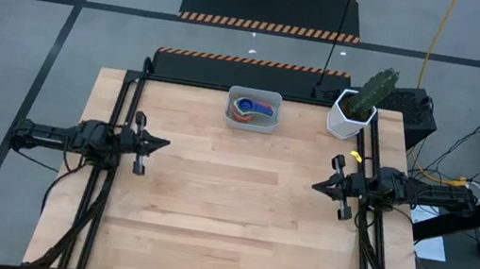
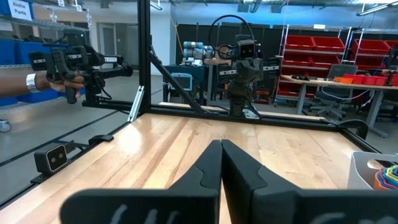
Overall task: Nest measuring cups in basket
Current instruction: Return to Home Position
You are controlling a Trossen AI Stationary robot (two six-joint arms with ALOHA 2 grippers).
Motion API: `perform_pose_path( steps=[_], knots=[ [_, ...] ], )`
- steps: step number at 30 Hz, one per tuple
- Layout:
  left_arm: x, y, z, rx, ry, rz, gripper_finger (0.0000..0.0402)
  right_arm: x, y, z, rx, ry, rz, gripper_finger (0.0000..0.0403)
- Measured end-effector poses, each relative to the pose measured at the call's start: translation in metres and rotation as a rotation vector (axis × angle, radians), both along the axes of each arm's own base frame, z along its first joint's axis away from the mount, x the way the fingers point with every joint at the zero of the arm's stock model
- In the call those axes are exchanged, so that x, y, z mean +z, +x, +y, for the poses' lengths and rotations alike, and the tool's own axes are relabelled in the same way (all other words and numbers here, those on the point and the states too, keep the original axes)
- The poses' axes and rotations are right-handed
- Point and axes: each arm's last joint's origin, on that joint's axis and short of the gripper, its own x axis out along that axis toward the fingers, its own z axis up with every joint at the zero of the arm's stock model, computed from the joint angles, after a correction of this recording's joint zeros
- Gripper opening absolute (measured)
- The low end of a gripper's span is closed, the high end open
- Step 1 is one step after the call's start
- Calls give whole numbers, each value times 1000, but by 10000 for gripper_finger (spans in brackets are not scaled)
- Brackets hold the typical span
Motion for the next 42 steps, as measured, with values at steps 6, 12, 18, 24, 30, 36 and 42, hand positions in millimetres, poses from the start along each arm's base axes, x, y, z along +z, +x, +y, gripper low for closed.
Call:
perform_pose_path(
  steps=[6, 12, 18, 24, 30, 36, 42],
  knots=[
    [-9, 0, 0, -2, -35, 83, 2, 0, 0, 0, 0, 0, 0, 0],
    [-10, 1, 0, -3, -92, 96, 11, 0, 0, 0, 0, 0, 0, 0],
    [-11, 1, 0, -2, -77, 100, 17, 0, 0, 0, 0, 0, 0, 0],
    [-11, 1, 0, -2, -77, 100, 6, 0, 0, 0, 0, 0, 0, 0],
    [-11, 1, 0, -3, -84, 100, 8, 0, 0, 0, 0, 0, 0, 0],
    [-9, 1, 0, -3, -111, 78, 26, 0, 0, 0, 0, 0, 0, 0],
    [-9, 0, 4, 132, -288, 25, 13, 0, 0, 0, 0, 0, 0, 0]
  ],
)
